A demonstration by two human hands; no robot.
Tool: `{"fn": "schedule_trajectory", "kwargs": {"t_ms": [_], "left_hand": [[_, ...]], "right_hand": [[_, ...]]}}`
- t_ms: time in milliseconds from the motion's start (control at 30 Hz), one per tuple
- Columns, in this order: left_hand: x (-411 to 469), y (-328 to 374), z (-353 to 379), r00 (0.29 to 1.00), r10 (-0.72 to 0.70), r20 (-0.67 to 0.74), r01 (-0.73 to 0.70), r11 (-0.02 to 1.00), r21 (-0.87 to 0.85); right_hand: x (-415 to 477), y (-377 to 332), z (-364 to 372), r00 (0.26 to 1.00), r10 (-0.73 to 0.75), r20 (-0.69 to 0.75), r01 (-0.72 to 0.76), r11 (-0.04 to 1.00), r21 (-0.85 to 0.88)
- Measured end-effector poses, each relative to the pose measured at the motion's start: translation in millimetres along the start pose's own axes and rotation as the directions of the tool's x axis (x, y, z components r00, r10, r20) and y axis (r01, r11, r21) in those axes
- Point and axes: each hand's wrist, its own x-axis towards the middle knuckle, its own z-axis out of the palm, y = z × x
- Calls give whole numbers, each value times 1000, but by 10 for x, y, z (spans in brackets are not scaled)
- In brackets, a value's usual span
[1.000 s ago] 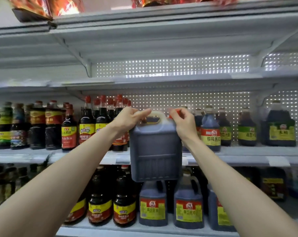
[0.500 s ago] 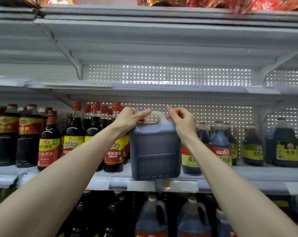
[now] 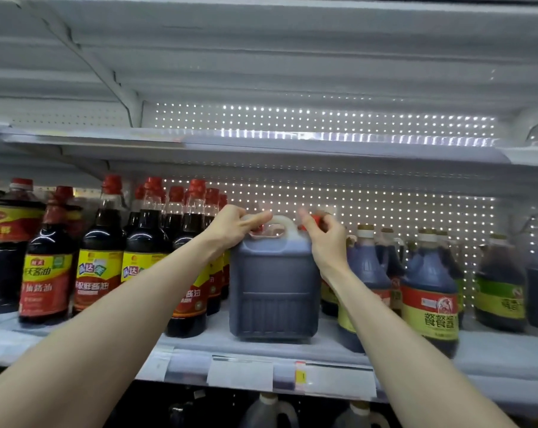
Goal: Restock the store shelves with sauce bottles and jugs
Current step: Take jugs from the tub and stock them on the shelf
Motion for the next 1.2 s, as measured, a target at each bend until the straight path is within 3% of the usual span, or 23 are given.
{"fn": "schedule_trajectory", "kwargs": {"t_ms": [567, 900, 1100, 1200], "left_hand": [[239, -232, 211, 998, -64, -9, 64, 998, -30], [-149, -511, 417, 993, -67, -98, 37, 958, -284], [-440, -819, 507, 992, -126, 8, 118, 908, -403], [-484, -815, 500, 991, -131, 39, 135, 890, -435]], "right_hand": [[189, 346, 4, 984, 177, 19, -175, 981, -80], [-148, 307, -31, 961, 242, 135, -214, 958, -190], [-649, 179, -128, 920, 279, 274, -183, 927, -328], [-871, 148, -105, 871, 401, 284, -272, 875, -399]]}}
